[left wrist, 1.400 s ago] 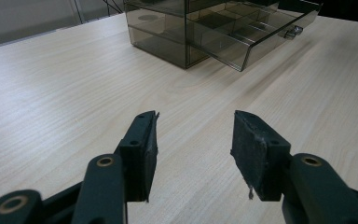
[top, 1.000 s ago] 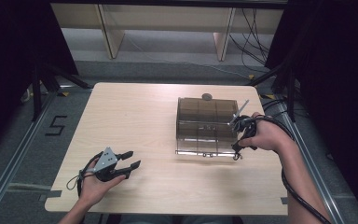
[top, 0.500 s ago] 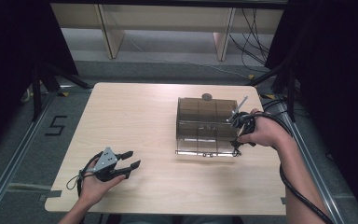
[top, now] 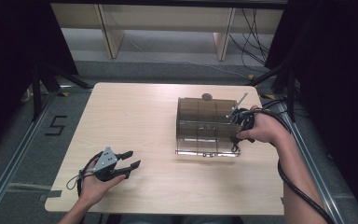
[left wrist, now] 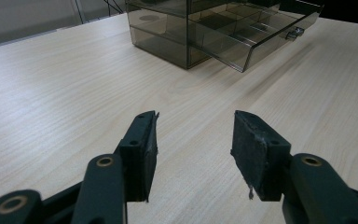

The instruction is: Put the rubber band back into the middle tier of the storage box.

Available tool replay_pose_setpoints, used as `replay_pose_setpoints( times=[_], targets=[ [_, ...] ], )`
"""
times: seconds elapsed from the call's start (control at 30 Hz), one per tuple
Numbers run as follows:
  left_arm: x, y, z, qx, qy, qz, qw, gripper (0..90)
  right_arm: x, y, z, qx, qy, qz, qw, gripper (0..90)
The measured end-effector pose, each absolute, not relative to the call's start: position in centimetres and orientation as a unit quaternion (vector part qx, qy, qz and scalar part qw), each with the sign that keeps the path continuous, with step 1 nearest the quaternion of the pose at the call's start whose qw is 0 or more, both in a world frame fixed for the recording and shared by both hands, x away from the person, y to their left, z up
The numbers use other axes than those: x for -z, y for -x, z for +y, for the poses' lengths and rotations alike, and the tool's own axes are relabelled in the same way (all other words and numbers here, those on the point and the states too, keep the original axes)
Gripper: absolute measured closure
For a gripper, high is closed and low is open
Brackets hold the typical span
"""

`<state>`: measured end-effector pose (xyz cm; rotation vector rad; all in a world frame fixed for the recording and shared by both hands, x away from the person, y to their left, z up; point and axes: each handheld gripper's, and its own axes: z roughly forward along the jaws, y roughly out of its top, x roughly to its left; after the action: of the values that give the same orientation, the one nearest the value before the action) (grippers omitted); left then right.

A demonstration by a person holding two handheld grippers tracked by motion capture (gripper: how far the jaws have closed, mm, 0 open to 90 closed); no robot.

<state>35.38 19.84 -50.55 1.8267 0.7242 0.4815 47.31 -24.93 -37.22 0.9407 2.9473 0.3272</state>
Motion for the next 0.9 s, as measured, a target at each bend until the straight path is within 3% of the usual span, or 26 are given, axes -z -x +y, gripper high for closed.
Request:
replay_pose_setpoints(
  times=[0.9],
  targets=[
    [50.6,-35.4,19.8,-0.201,-0.764,0.3,0.534,49.7,38.2,-48.4,-24.1,-0.104,-0.31,0.945,0.008,86.8]
  ],
)
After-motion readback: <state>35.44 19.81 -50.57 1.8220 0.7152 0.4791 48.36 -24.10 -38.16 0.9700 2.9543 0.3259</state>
